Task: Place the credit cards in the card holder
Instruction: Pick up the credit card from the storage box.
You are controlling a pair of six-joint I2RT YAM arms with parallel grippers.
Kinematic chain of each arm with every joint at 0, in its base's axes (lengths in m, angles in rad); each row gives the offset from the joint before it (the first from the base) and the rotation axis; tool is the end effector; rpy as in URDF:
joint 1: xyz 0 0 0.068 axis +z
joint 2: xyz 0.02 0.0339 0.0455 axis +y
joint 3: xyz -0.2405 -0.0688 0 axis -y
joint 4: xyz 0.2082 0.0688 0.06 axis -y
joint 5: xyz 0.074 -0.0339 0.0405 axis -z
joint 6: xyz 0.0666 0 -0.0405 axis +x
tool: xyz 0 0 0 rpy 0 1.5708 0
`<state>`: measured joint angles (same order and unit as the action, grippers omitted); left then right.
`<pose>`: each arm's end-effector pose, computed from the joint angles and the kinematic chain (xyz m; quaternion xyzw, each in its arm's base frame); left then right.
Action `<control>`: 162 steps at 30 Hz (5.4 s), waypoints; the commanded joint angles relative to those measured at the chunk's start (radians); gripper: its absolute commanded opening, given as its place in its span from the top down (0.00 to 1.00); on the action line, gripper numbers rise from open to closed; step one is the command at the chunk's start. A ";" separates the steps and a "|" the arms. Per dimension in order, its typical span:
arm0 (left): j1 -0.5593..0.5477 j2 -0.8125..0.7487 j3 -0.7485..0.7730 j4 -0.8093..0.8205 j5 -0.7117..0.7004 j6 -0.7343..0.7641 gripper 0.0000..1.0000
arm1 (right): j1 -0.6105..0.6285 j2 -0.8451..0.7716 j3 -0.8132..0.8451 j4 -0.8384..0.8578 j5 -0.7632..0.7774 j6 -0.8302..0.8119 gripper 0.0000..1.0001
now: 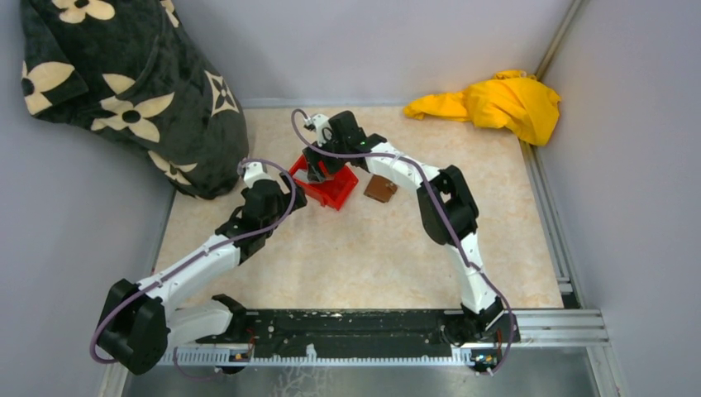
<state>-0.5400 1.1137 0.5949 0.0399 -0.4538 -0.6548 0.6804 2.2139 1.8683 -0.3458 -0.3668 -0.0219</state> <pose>0.2236 -0.1000 0.2165 -0.1644 0.8247 -0.1256 0.5264 0.3622 0.3239 0.2051 -0.3789 0.8087 0.2915 0.3427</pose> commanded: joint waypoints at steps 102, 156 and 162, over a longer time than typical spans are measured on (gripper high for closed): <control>0.206 0.028 0.237 -0.044 0.529 -0.197 0.03 | 0.049 -0.629 -0.551 0.390 0.333 -0.081 1.00; 0.233 0.245 0.275 0.147 1.314 -0.618 0.47 | 0.546 -0.882 -1.072 0.908 0.908 -0.639 1.00; 0.235 0.241 0.255 0.178 1.332 -0.640 0.57 | 0.553 -0.872 -1.072 0.912 0.910 -0.658 1.00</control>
<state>-0.3115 1.3758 0.8680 0.1604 0.8413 -1.2743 1.2148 1.3327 0.7910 0.5102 0.5232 -0.6556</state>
